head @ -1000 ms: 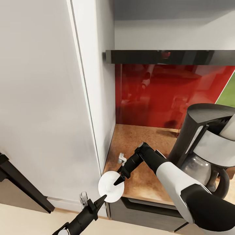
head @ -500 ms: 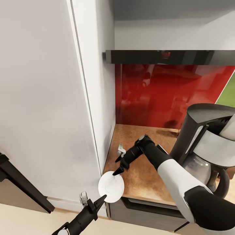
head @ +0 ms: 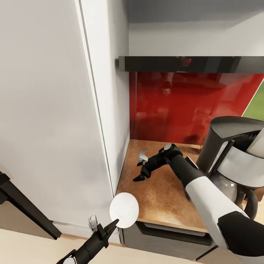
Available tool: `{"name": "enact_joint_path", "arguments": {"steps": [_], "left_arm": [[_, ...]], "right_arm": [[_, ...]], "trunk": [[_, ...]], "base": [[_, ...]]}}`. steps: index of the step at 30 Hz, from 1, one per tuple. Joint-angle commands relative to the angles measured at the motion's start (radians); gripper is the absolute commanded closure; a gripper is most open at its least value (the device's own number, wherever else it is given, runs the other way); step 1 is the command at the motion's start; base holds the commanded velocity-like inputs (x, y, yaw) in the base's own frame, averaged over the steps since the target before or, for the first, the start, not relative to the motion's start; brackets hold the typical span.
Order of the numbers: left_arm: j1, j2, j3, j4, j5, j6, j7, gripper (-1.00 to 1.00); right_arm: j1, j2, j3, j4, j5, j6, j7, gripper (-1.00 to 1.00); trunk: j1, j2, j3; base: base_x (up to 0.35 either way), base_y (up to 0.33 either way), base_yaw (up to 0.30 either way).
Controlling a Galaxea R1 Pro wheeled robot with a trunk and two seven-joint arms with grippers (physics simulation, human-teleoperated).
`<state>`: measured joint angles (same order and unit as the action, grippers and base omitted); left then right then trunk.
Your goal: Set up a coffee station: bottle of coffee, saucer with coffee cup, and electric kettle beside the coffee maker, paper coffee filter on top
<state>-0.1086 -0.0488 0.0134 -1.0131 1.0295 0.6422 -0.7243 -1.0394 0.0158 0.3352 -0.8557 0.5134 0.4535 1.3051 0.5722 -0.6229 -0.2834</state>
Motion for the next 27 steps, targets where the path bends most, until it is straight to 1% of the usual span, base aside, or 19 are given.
{"name": "enact_joint_path", "arguments": {"steps": [1,4,5,8,10,14,15,16,17,18,19,20,21,22,23,24,27], "left_arm": [[0.0,0.002,0.006,0.001,-0.015,-0.011,0.005,1.0],[0.0,0.007,0.008,0.001,-0.016,-0.007,0.006,1.0],[0.0,0.018,0.009,0.0,-0.017,-0.005,0.006,1.0],[0.008,0.056,0.01,-0.001,-0.012,0.0,0.005,1.0],[0.012,0.074,0.011,-0.002,-0.011,0.002,0.003,1.0],[0.014,0.085,0.012,-0.002,-0.01,0.003,0.0,1.0],[0.015,0.091,0.013,-0.002,-0.011,0.004,-0.001,1.0],[0.015,0.096,0.013,-0.002,-0.011,0.004,-0.001,1.0],[0.015,0.1,0.013,-0.002,-0.011,0.004,-0.001,1.0],[0.015,0.113,0.014,-0.002,-0.01,0.006,-0.001,1.0],[0.015,0.126,0.014,-0.002,-0.009,0.008,-0.001,1.0],[0.015,0.128,0.014,-0.002,-0.009,0.009,-0.002,1.0],[0.015,0.13,0.014,-0.002,-0.008,0.009,-0.002,1.0],[0.015,0.131,0.014,-0.002,-0.008,0.009,-0.002,1.0],[0.014,0.131,0.014,-0.002,-0.007,0.01,-0.002,1.0],[0.01,0.133,0.014,-0.002,-0.007,0.01,-0.002,1.0],[0.007,0.136,0.014,-0.002,-0.006,0.011,-0.001,1.0]], "right_arm": [[-0.001,-0.009,0.0,-0.013,0.004,0.009,-0.023,-1.0],[-0.001,-0.022,-0.001,-0.029,0.002,0.009,-0.083,-1.0],[-0.001,-0.025,-0.012,-0.036,0.0,0.008,-0.127,-1.0],[-0.001,-0.023,-0.066,-0.061,-0.002,0.008,-0.204,-1.0],[0.0,-0.02,-0.089,-0.077,-0.004,0.008,-0.232,-1.0],[0.003,-0.019,-0.119,-0.089,-0.006,0.006,-0.245,-1.0],[0.024,-0.017,-0.187,-0.093,-0.012,0.005,-0.247,-1.0],[0.035,-0.013,-0.215,-0.095,-0.021,0.005,-0.247,-1.0],[0.04,-0.011,-0.229,-0.095,-0.028,0.005,-0.247,-1.0],[0.055,-0.008,-0.263,-0.096,-0.079,0.004,-0.246,-1.0],[0.087,-0.005,-0.288,-0.109,-0.184,0.004,-0.246,-1.0],[0.095,-0.005,-0.29,-0.115,-0.202,0.004,-0.246,-1.0],[0.11,-0.004,-0.294,-0.128,-0.232,0.004,-0.246,-1.0],[0.126,-0.004,-0.296,-0.144,-0.253,0.004,-0.246,-1.0],[0.141,-0.004,-0.297,-0.161,-0.267,0.004,-0.246,-1.0],[0.186,-0.003,-0.299,-0.207,-0.286,0.002,-0.243,-1.0],[0.217,-0.003,-0.3,-0.263,-0.291,0.001,-0.242,-1.0]], "trunk": [[0.0,-0.001,-0.002],[0.0,-0.001,-0.002],[0.0,-0.001,-0.002],[0.0,-0.001,-0.002],[0.0,-0.001,-0.002],[0.0,-0.001,-0.002],[0.0,-0.001,-0.002],[0.0,-0.001,-0.002],[0.0,-0.001,-0.002],[0.0,-0.001,-0.002],[0.0,-0.001,-0.002],[0.0,-0.001,-0.002],[0.0,-0.001,-0.002],[0.0,-0.001,-0.002],[0.0,-0.001,-0.002],[0.0,-0.001,-0.002],[0.0,-0.001,-0.002]], "base": [[0.0,0.0,0.0],[0.0,0.0,0.0],[0.0,0.0,0.0],[0.0,0.0,0.0],[0.0,0.0,0.0],[0.0,0.0,0.0],[0.0,0.0,0.0],[0.0,0.0,0.0],[0.0,0.0,0.0],[0.0,0.0,0.0],[0.0,0.0,0.0],[0.0,0.0,0.0],[0.0,0.0,0.0],[0.0,0.0,0.0],[0.0,0.0,0.0],[-0.057,0.015,0.0],[-0.165,0.09,0.0]]}}
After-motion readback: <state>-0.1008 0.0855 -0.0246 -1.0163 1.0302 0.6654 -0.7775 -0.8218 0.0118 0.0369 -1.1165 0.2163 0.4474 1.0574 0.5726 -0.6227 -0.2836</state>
